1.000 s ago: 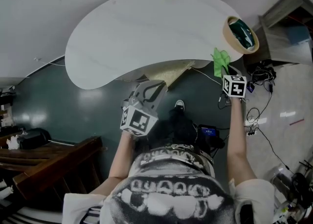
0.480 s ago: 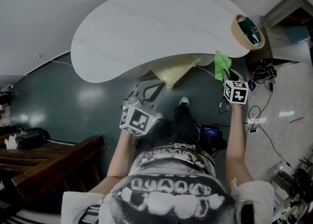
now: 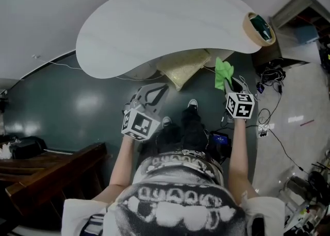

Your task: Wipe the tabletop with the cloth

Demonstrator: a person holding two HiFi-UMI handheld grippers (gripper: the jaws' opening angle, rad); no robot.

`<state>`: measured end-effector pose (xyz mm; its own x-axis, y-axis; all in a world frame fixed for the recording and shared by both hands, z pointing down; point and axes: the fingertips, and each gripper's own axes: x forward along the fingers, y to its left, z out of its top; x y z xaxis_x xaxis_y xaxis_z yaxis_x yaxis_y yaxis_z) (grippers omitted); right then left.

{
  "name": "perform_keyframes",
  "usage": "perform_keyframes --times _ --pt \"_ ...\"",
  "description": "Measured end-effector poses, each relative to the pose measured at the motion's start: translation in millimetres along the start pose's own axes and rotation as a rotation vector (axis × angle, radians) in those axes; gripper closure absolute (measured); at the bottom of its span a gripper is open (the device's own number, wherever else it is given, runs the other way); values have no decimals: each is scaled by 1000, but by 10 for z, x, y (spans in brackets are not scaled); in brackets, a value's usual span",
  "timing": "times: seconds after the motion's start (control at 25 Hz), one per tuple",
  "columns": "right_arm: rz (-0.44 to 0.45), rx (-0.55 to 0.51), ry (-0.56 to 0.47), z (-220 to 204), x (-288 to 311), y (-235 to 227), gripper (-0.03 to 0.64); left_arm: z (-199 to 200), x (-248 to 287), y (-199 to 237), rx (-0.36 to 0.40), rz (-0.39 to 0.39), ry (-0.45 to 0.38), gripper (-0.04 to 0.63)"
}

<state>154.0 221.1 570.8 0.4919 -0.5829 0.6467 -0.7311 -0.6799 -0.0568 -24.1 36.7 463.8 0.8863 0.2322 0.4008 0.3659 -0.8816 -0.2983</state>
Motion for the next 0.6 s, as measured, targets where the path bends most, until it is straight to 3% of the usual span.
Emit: perform_keyframes --times 0.6 --pt "71 34 -114 -343 -779 1080 531 -353 -687 -454 -5 -18 2 584"
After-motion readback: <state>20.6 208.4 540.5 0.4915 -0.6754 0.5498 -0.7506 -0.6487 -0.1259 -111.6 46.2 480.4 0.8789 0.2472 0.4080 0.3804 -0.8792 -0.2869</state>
